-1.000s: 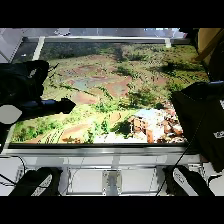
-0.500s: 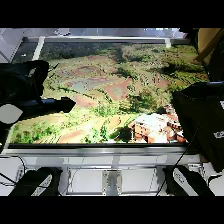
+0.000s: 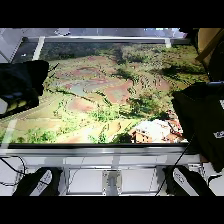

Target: Fold the clothes and pants, and hang the long-sleeved shirts on hangers.

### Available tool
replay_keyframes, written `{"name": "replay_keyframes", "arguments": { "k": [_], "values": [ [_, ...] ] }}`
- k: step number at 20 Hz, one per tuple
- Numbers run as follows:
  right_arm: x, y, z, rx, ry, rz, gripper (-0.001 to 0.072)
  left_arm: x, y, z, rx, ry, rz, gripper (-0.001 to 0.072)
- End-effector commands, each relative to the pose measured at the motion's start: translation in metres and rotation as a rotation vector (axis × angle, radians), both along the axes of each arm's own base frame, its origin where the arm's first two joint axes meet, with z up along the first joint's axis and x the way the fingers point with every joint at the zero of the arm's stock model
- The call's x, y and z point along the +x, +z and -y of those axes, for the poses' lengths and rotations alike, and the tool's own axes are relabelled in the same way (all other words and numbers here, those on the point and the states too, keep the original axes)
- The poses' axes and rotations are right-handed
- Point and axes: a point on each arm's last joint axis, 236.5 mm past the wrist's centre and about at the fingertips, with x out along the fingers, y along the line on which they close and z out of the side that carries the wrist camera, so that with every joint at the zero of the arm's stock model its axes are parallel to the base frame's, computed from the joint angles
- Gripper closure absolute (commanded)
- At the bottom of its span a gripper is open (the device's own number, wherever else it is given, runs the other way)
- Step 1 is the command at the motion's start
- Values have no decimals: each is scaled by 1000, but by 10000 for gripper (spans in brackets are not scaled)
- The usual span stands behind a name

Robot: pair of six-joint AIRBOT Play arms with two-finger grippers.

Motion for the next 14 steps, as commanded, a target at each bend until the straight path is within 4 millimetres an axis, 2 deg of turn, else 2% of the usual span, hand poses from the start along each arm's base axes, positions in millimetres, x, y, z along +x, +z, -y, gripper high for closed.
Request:
{"name": "replay_keyframes", "arguments": {
  "k": [1,2,4,6,7,11,14],
  "values": [
    [14,5,4,4,-33,46,665,5,-1,-106,-133,334,174,111],
    [18,7,5,6,-42,62,665,7,-6,-130,-195,408,227,89],
    [24,9,8,5,-56,85,665,8,-24,-168,-238,489,273,89],
    [26,11,8,4,-60,93,665,13,-51,-190,-332,559,283,69],
    [25,11,8,5,-60,92,664,19,-64,-197,-388,581,286,-8],
    [25,10,8,34,-97,72,664,52,-101,-214,-564,647,297,-13],
    [25,10,8,34,-97,72,664,73,-115,-224,-613,655,298,-13]
  ]
}}
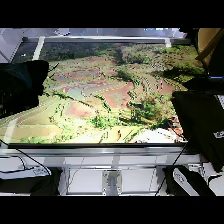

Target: Fold the clothes and pants, and hang the long-sleeved shirts on hangers.

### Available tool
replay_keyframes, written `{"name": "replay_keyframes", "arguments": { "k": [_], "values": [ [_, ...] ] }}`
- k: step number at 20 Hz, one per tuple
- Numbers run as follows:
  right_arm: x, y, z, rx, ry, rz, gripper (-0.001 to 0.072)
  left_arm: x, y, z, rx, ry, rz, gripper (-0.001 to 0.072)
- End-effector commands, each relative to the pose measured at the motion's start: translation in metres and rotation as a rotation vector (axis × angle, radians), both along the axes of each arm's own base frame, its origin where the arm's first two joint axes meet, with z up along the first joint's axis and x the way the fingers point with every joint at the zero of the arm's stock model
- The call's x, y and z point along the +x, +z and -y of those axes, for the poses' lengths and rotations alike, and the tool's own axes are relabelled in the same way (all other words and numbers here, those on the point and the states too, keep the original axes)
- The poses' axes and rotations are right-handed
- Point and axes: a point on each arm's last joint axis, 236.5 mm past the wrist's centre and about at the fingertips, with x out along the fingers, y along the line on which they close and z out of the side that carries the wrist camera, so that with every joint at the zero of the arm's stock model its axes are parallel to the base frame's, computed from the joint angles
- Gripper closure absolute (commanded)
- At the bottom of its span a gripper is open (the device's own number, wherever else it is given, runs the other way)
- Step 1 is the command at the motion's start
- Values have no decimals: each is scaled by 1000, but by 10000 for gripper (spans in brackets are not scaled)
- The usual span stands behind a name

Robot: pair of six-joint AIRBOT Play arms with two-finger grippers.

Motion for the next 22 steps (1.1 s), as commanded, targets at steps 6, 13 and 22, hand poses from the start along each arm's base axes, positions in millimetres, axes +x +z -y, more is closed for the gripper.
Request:
{"name": "replay_keyframes", "arguments": {
  "k": [6,13,22],
  "values": [
    [2,1,1,7,-14,4,665,37,-40,-31,-102,51,36,-5],
    [6,4,3,5,-25,23,665,47,-2,-27,18,-77,52,693],
    [-26,2,96,-410,-176,-93,665,-4,315,209,502,-625,426,694]
  ]
}}
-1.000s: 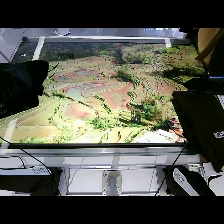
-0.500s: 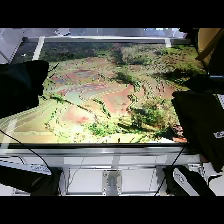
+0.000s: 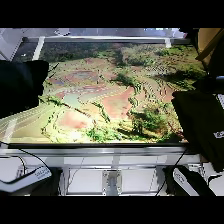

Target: Fold the clothes and pants, and hang the long-sleeved shirts on hangers.

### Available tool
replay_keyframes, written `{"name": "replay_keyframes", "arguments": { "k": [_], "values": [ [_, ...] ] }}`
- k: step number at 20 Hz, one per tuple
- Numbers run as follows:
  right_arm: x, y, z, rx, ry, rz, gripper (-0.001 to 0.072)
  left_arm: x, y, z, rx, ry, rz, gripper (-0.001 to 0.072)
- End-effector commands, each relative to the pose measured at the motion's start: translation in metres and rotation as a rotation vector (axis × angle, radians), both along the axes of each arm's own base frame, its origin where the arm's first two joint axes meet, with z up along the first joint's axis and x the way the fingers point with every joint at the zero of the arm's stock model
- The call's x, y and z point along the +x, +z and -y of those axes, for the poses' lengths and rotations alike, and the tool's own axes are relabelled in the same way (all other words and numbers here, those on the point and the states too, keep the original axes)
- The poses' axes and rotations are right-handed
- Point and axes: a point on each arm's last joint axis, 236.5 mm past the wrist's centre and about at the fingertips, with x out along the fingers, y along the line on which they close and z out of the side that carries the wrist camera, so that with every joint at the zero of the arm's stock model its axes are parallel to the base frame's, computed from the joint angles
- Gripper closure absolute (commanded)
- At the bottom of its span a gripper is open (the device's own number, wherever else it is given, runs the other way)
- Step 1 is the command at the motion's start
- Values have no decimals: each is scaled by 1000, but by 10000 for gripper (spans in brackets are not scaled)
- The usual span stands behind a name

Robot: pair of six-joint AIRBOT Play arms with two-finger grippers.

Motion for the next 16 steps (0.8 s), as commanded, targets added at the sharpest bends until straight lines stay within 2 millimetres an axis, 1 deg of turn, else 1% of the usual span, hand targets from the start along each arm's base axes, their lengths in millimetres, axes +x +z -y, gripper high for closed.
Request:
{"name": "replay_keyframes", "arguments": {
  "k": [1,2,3,4,5,6,7,8,9,10,11,12,14,15,16],
  "values": [
    [-20,0,58,-232,-109,-75,664,-45,104,148,169,-291,169,694],
    [-23,0,66,-282,-102,-86,664,-55,121,198,181,-396,215,694],
    [-23,0,70,-316,-77,-89,664,-66,129,244,180,-508,246,694],
    [-22,0,71,-340,-53,-85,665,-78,131,297,166,-643,264,694],
    [-18,3,72,-355,-41,-67,665,-89,126,345,145,-775,265,694],
    [-13,7,74,-362,-46,-40,665,-104,114,398,116,-919,249,694],
    [-7,11,75,-370,-51,-9,665,-119,98,447,87,-1050,219,694],
    [0,15,76,-372,-54,21,665,-136,74,499,58,-1175,175,694],
    [4,15,75,-367,-52,29,665,-153,48,545,38,-1274,126,694],
    [8,11,74,-359,-47,23,665,-171,16,592,25,-1358,67,694],
    [12,5,74,-348,-43,8,665,-187,-17,632,21,-1411,15,694],
    [17,-2,73,-332,-36,-8,664,-204,-56,671,26,-1445,-35,694],
    [29,-20,68,-292,-16,-47,665,-232,-125,731,-2,-1444,-123,694],
    [34,-29,65,-267,-5,-66,665,-246,-156,750,-1,-1448,-166,694],
    [40,-38,62,-242,6,-84,665,-259,-183,763,16,-1471,-209,694]
  ]
}}
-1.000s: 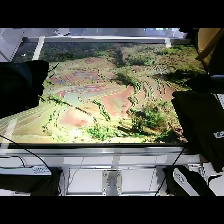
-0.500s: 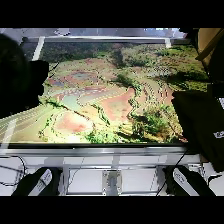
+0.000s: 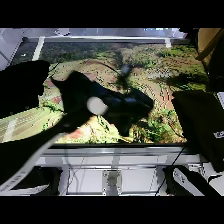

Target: Fold the clothes and pants, and hang the long-sleeved shirts on hangers.

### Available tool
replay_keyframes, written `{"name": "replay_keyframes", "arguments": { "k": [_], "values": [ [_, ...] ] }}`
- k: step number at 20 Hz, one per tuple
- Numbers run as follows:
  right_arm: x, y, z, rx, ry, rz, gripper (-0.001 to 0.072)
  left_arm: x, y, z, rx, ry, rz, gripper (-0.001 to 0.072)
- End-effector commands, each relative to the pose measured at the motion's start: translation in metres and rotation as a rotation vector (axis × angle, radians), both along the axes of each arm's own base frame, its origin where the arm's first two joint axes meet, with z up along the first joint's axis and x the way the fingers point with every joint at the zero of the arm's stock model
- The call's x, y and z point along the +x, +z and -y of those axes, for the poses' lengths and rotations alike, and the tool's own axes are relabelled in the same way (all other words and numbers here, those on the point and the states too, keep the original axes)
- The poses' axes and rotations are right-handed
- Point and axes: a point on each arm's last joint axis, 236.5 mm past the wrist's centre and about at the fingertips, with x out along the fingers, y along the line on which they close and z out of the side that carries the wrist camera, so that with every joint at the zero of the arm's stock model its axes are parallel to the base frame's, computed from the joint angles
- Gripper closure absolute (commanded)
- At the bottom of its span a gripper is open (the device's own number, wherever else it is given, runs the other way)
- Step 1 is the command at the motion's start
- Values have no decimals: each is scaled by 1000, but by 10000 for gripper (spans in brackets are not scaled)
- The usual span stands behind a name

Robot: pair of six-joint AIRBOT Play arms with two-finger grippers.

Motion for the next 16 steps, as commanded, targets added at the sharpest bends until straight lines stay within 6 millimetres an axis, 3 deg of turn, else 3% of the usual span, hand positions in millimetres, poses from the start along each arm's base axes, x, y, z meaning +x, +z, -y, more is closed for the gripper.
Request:
{"name": "replay_keyframes", "arguments": {
  "k": [1,2,3,4,5,7,8,10,12,13,14,16],
  "values": [
    [19,-28,-10,78,21,-54,664,-61,-100,70,93,-55,-62,691],
    [21,-34,-9,87,16,-71,660,-53,-102,70,94,-42,-60,543],
    [24,-39,-8,89,14,-81,603,-33,-93,64,83,-13,-30,193],
    [25,-41,-7,89,12,-87,517,-2,-76,49,78,23,29,27],
    [25,-41,-7,88,12,-85,475,32,-58,26,83,61,85,27],
    [23,-41,-8,98,0,-90,475,99,-13,-49,106,148,144,41],
    [21,-42,-8,103,-3,-98,475,125,6,-99,124,203,118,96],
    [17,-45,-10,115,-13,-119,425,156,18,-208,219,326,21,107],
    [11,-48,-17,158,-26,-145,418,165,-4,-320,401,482,-97,134],
    [9,-49,-25,191,-19,-156,404,161,-24,-372,505,558,-170,134],
    [6,-50,-35,230,-3,-170,346,155,-43,-409,563,622,-252,134],
    [4,-48,-57,317,35,-180,346,147,-79,-438,527,708,-387,134]
  ]
}}
